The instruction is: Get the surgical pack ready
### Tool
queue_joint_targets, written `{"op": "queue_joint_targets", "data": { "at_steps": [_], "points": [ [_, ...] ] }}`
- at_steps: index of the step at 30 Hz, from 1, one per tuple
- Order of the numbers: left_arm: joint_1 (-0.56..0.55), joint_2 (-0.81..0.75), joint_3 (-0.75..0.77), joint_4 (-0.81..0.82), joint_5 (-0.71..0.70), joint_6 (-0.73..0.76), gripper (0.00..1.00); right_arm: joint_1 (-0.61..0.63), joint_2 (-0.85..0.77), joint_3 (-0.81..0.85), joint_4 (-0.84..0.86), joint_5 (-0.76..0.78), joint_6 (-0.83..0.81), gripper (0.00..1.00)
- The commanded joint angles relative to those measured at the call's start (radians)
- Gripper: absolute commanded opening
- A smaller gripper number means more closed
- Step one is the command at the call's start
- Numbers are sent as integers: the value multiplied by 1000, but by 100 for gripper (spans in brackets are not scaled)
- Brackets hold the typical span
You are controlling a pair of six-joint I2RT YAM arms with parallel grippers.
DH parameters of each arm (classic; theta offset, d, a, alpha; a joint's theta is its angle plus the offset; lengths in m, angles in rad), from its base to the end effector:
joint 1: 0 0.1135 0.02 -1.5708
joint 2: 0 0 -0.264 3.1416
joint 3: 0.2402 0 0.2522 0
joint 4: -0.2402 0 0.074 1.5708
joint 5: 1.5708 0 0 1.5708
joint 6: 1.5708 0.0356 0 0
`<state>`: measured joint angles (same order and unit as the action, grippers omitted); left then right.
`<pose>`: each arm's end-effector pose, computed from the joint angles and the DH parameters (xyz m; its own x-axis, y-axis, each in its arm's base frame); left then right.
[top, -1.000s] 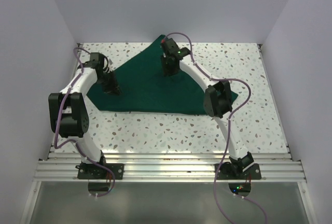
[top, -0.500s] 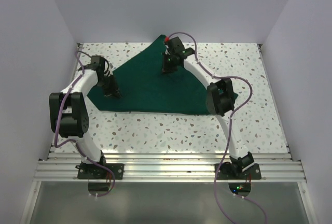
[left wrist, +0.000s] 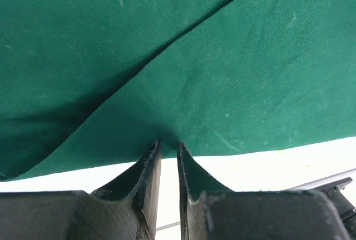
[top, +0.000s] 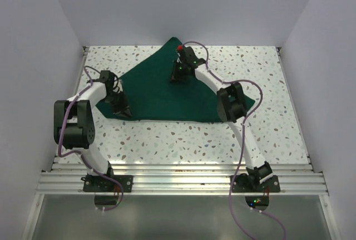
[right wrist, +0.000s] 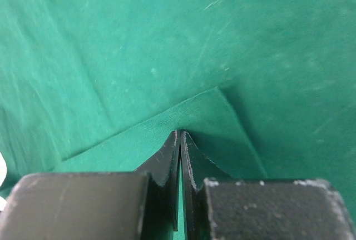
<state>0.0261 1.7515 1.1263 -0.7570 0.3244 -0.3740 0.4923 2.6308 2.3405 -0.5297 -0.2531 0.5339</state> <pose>0.3216 -0.0030 0.1727 -0.9268 -0.3706 -0.0601 -0.3261 0.8741 -0.3599 0.5035 0.2802 0.1506 -0.8641 0.0956 -0.4941 -0.1956 0.8408 0.5048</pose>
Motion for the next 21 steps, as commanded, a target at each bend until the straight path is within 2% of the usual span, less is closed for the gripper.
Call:
{"op": "queue_joint_targets", "data": {
  "at_steps": [1,6,11,18,21],
  "points": [
    [15,-30,18,35,-21,12,20,-27,37,39,16,48,35,2],
    [14,-44,66,4,-45,15,21,-35,67,54,-9,35,41,2],
    [47,-34,12,18,-87,18,24,-57,58,69,-46,2,57,2],
    [129,55,-13,65,-136,21,23,-96,-47,56,-153,-14,12,3],
    [143,85,-23,73,-130,18,21,-130,-139,33,-208,-9,-5,2]
  ]
}}
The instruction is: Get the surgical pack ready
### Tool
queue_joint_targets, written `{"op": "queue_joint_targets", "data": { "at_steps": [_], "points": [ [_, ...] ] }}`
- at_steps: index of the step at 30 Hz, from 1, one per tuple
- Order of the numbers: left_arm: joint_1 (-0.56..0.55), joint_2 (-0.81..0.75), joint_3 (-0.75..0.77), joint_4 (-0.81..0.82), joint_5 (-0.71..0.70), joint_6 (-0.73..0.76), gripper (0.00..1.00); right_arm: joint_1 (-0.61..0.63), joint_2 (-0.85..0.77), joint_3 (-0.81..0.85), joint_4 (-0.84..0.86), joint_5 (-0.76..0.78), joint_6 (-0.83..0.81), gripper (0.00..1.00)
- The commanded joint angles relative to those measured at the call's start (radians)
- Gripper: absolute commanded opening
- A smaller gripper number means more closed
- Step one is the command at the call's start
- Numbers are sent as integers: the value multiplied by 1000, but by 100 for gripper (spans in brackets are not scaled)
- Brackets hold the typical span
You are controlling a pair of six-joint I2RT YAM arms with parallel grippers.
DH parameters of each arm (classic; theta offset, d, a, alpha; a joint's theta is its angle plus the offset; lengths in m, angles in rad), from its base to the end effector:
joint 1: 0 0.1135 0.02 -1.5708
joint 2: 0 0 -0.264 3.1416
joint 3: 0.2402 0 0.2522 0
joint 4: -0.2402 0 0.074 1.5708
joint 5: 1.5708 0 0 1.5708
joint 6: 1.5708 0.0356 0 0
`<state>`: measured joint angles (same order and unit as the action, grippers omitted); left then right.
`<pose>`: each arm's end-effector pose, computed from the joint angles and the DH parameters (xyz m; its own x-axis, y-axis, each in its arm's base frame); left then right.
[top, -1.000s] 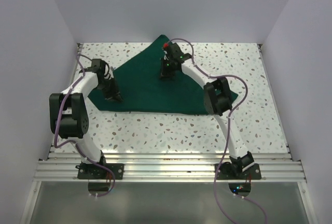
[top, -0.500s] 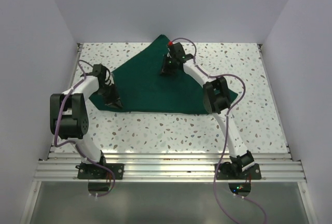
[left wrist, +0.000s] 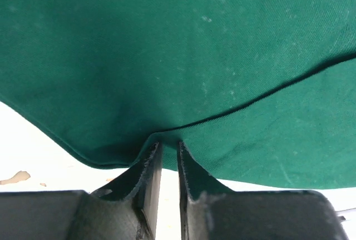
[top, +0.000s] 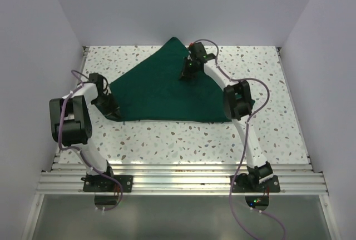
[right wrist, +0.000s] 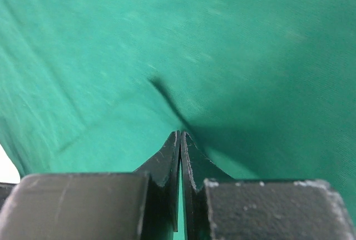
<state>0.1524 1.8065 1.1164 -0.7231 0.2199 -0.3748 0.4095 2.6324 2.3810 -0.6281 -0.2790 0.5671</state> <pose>0.3232 0.0418 0.1531 -0.8666 -0.4945 -0.0672 -0.4637 0.8476 -0.2579 0.5205 0.2366 0.1560 -0.8882 0.1774 -0.4238 -0.0790 0.8496 0.5214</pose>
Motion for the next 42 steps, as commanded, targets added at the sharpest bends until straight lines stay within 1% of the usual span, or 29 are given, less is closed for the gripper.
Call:
{"op": "queue_joint_targets", "data": {
  "at_steps": [1,4,5,6,9,10,11,12,13,15,16,19,21,22,26,29,32,35,36,38,39,41,42],
  "points": [
    [18,31,-18,43,-19,17,20,-66,-199,-32,-140,23,-47,2],
    [16,14,-18,57,2,7,20,-98,-300,-98,-215,30,-102,2],
    [18,8,-14,57,6,4,20,-104,-377,-129,-235,37,-116,2],
    [16,7,-4,57,13,2,20,-109,-412,-214,-261,25,-143,2],
    [18,11,13,45,27,4,20,-130,-570,-385,-291,-41,-176,2],
    [18,8,17,47,32,5,21,-138,-610,-522,-288,-70,-191,2],
    [18,5,16,50,35,7,21,-143,-647,-593,-277,-92,-196,1],
    [18,8,16,51,36,8,21,-146,-739,-667,-257,-112,-199,1],
    [18,13,19,48,39,11,21,-158,-777,-803,-199,-146,-196,0],
    [18,31,20,47,48,19,21,-175,-875,-920,-145,-146,-188,0],
    [16,36,14,53,50,20,21,-202,-894,-1007,-106,-163,-176,0],
    [18,45,14,50,42,28,21,-248,-901,-1095,-59,-213,-167,0],
    [18,48,14,51,42,31,21,-253,-885,-1123,-38,-264,-167,0],
    [18,50,16,48,42,31,21,-252,-856,-1128,-18,-319,-171,0],
    [16,48,23,47,38,31,21,-261,-773,-1178,66,-344,-154,0],
    [18,51,23,51,36,33,21,-284,-732,-1207,100,-319,-147,0],
    [16,68,23,59,29,34,20,-296,-726,-1200,59,-231,-185,0],
    [18,82,23,65,16,36,20,-316,-719,-1154,-30,-139,-226,0],
    [16,85,25,65,13,37,20,-322,-726,-1143,-76,-47,-242,0],
    [18,86,22,62,1,39,20,-324,-752,-1114,-113,41,-260,0],
    [18,85,22,60,-4,39,20,-324,-762,-1105,-146,113,-277,0],
    [18,82,20,56,-7,40,20,-322,-787,-1091,-180,152,-298,0],
    [19,77,20,54,-8,36,20,-324,-796,-1092,-185,132,-303,0]
  ]
}}
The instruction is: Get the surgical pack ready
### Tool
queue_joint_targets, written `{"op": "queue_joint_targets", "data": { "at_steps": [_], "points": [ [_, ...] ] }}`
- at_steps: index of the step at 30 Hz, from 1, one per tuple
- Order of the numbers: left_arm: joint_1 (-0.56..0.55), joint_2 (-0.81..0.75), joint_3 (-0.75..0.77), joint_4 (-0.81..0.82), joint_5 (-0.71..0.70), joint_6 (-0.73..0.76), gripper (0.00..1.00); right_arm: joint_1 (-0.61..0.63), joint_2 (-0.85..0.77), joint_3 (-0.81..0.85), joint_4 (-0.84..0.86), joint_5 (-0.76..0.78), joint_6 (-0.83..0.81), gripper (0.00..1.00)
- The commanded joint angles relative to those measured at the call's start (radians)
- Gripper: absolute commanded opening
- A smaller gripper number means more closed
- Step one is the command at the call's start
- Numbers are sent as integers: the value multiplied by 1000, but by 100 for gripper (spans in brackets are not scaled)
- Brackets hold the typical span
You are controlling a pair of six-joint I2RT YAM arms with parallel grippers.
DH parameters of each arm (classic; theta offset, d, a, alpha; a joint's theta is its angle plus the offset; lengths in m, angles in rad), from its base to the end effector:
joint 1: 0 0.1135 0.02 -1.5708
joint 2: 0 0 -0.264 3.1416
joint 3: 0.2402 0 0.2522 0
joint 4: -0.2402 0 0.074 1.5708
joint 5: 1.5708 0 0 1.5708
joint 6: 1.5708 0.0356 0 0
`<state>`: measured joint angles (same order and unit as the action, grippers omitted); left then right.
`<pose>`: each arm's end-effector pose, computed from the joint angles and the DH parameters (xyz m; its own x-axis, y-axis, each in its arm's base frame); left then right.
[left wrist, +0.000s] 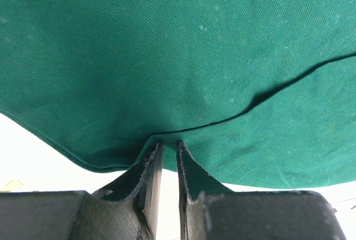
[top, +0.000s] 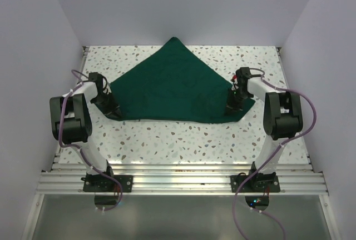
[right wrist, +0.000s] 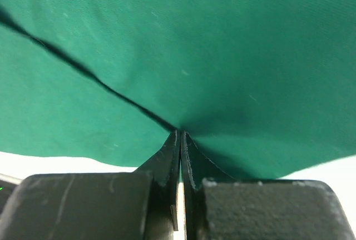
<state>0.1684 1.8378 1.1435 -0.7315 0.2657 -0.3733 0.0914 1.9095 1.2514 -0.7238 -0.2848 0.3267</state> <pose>0.3288 0.0464 0.1503 -0.8630 -0.5036 -0.0398 -0.4715 0.8312 -0.2946 0.3561 0.0427 0.1539 -0.9713 0.2203 -0.0893 0.1812 0.9294 0.3216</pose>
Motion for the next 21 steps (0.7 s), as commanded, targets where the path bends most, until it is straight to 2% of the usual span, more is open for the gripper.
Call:
{"op": "queue_joint_targets", "data": {
  "at_steps": [1,4,9,11,14,17,21],
  "points": [
    [2,37,-5,60,-54,33,20,-5,-85,34,-89,113,-64,0],
    [3,-11,19,55,-51,24,24,-5,-153,-29,-43,-31,-51,0],
    [6,-46,107,-3,-72,11,29,-5,-208,-102,40,-120,-11,0],
    [22,-54,154,-12,-114,8,36,-5,-199,-122,47,-154,-8,0],
    [71,-49,206,-9,-148,8,45,-5,-205,-151,63,-159,-5,0],
    [140,-2,242,1,-120,-7,50,-5,-199,-153,51,-128,-3,0],
    [192,98,318,-26,-132,-13,51,-5,-164,-133,38,-91,9,0]
  ]
}}
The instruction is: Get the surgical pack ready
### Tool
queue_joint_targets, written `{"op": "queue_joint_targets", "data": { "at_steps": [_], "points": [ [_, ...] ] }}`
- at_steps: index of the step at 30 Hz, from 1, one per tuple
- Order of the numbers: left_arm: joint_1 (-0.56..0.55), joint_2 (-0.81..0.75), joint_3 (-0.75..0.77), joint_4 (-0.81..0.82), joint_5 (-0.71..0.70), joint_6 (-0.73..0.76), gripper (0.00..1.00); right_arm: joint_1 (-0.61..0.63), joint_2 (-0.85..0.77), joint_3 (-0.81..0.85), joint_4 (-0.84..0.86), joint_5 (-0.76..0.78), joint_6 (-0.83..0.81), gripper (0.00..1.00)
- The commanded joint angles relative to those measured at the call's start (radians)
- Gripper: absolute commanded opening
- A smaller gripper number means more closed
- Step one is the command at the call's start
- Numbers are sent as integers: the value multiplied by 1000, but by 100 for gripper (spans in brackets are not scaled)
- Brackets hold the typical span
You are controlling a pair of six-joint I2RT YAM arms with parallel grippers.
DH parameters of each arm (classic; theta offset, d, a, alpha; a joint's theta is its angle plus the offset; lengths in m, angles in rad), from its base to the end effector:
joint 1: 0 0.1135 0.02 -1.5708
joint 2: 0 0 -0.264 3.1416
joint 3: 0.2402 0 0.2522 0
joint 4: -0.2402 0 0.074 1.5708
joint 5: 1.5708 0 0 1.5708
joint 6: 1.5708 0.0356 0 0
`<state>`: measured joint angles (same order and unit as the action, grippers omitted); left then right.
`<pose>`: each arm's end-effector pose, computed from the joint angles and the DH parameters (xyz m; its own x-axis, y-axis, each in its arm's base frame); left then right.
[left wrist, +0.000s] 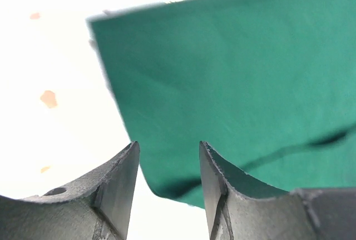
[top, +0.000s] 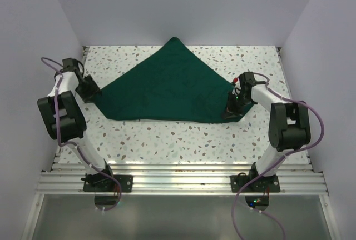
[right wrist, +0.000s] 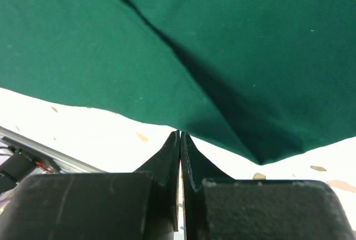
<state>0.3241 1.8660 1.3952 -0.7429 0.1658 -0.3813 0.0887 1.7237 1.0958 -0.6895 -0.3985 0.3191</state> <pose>0.3625 0.1156 0.2062 -0.7278 -0.6317 -0.2669 -0.5713 0.7738 -0.2736 0.3180 0.0421 0.1757 -0.9716 0.2039 -0.1202 0.1330 0.8904 0.4353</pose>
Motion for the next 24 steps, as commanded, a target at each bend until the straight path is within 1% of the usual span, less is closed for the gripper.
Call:
{"op": "queue_joint_targets", "data": {
  "at_steps": [1,4,6,8,9,10,13,16,18,22,24],
  "points": [
    [49,84,83,-16,-64,-4,52,-3,30,30,-2,24,17,0],
    [62,134,171,-38,-126,16,54,-3,54,55,-7,13,14,0],
    [72,171,192,-20,-137,47,57,-1,63,58,-7,-2,17,0],
    [78,209,244,-33,-98,64,56,-3,69,55,1,-11,15,0],
    [79,252,266,-44,-91,82,55,-3,73,53,2,-14,14,0],
    [79,269,302,-49,-113,90,54,-1,74,49,4,-20,15,0],
    [81,308,338,-26,-98,140,55,-1,83,52,2,-28,14,0],
    [81,360,379,-67,-129,180,55,-1,93,59,1,-33,12,0],
    [79,361,331,-59,-105,202,55,-3,102,62,2,-36,12,0],
    [78,322,225,11,-81,217,57,0,108,61,7,-45,14,0],
    [73,321,208,13,-63,222,57,-1,109,61,7,-48,14,0]
  ]
}}
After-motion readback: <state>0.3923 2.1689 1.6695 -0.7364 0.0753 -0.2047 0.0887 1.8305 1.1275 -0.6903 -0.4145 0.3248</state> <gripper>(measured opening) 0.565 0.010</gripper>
